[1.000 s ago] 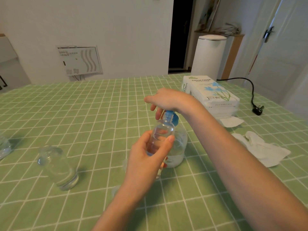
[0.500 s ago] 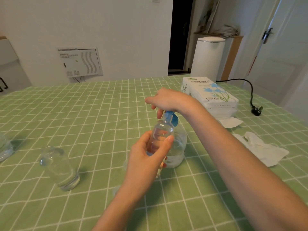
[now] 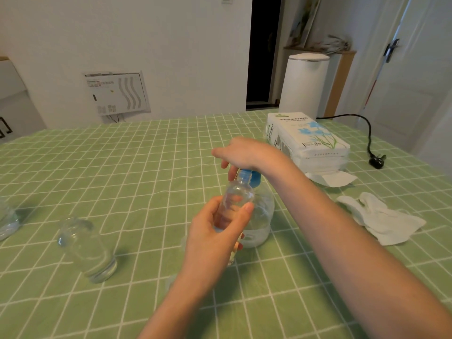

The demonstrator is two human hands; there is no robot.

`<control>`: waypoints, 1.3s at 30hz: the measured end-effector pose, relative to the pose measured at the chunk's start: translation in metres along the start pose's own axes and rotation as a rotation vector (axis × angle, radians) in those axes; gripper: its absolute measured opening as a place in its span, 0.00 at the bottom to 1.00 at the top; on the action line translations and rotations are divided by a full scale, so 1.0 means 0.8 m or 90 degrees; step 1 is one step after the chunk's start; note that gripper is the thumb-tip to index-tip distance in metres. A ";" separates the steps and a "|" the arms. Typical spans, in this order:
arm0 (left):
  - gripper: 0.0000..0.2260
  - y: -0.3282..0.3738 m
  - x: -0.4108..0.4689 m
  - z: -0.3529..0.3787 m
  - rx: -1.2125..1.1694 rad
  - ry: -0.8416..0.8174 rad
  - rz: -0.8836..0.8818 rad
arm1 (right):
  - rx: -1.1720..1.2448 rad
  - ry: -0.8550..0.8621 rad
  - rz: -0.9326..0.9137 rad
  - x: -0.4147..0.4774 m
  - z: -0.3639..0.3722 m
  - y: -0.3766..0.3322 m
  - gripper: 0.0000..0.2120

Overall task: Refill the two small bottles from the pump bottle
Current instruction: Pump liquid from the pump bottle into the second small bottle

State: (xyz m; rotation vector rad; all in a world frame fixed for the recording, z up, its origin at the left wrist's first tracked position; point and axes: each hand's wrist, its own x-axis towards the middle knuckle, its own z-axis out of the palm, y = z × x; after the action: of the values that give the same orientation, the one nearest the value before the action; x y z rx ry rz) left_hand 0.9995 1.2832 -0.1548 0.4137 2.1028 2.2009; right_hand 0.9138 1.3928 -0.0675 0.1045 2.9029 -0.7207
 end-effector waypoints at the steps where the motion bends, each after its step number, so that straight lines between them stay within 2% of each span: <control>1: 0.17 0.000 0.000 0.000 0.000 0.001 0.000 | -0.006 -0.001 -0.002 0.001 0.001 -0.001 0.22; 14: 0.18 0.008 0.001 0.000 -0.009 -0.013 0.013 | 0.009 0.012 -0.014 0.000 -0.010 -0.005 0.24; 39: 0.17 0.007 0.002 0.001 -0.014 -0.007 0.010 | 0.035 0.004 -0.014 0.002 -0.008 -0.002 0.21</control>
State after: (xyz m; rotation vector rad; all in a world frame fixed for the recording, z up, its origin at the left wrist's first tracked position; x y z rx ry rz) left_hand 0.9988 1.2840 -0.1492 0.4407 2.0750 2.2232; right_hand 0.9111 1.3949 -0.0614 0.0824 2.8959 -0.8045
